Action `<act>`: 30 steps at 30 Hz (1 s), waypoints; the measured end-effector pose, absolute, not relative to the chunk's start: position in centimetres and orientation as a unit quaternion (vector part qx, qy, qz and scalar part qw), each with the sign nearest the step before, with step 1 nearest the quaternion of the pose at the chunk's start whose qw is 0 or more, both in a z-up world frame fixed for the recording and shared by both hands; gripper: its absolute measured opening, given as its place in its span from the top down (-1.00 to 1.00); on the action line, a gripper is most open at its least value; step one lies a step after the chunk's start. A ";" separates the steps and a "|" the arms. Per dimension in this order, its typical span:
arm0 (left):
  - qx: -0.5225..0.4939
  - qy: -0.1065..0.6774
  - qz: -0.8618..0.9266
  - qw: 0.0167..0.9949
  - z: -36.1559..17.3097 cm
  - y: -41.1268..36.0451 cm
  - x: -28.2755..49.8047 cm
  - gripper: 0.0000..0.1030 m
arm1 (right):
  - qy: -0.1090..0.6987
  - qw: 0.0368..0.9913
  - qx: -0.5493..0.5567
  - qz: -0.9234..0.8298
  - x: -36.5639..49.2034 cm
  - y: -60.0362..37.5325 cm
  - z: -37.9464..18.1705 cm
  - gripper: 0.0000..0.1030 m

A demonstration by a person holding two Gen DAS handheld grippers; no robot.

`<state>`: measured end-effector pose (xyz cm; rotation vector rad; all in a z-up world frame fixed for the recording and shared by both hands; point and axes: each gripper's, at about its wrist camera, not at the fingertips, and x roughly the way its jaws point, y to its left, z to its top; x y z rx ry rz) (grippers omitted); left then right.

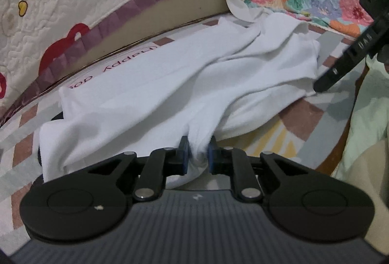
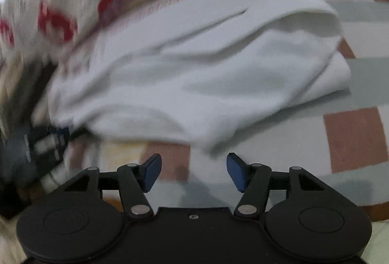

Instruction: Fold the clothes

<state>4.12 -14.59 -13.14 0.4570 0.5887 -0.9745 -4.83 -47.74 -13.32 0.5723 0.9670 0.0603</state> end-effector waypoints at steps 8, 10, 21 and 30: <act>0.141 0.297 -0.469 0.820 -12.0 -13.6 5.3 0.72 | 0.425 0.848 0.318 0.002 -4.0 -49.9 -14.5 0.66; 0.078 0.301 -0.482 0.819 -11.4 -12.7 6.1 0.71 | 0.429 0.842 0.327 -0.003 -3.3 -50.6 -14.4 0.76; 0.082 0.307 -0.472 0.822 -11.9 -12.8 6.1 0.68 | 0.343 0.892 0.293 0.032 0.7 -50.5 -7.2 0.80; 0.148 0.309 -0.457 0.821 -12.9 -14.2 3.9 -0.07 | 0.311 0.907 0.282 0.039 2.2 -49.5 -8.0 0.80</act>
